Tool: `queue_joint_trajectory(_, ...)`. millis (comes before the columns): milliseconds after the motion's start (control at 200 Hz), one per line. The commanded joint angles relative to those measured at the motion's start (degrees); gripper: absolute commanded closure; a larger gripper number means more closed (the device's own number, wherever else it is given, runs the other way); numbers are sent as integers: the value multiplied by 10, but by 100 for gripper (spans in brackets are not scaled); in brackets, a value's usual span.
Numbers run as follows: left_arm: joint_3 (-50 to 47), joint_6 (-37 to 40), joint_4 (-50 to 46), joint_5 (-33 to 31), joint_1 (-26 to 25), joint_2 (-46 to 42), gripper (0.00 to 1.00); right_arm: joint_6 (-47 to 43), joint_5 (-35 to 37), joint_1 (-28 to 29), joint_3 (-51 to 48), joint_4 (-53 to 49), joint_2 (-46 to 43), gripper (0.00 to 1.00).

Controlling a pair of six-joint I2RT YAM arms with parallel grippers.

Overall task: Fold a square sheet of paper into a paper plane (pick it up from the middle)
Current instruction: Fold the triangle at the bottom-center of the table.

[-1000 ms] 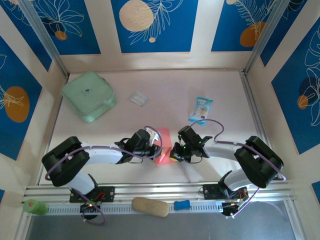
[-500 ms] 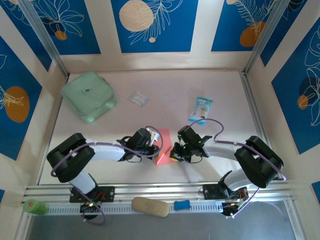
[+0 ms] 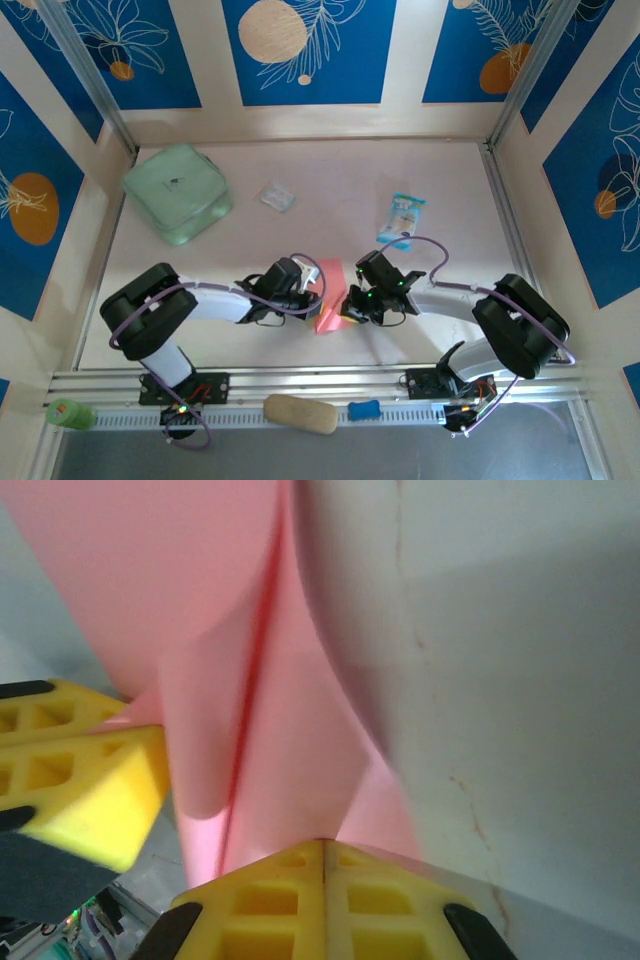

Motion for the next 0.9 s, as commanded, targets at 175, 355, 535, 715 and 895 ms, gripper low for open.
queue_joint_trajectory(175,-33,-77,26,19,2,-13,100,8,-17,7,-2,15,-10,95)
queue_joint_trajectory(355,-19,-55,4,20,2,-22,100,9,-7,9,-5,4,8,95)
queue_joint_trajectory(535,-5,-23,-20,15,2,-36,100,0,9,9,-2,-25,27,96)
queue_joint_trajectory(715,14,14,-63,-2,2,-44,100,-5,13,9,-1,-31,29,96)
queue_joint_trajectory(895,21,29,-73,-12,2,-38,100,-5,10,9,0,-31,28,96)
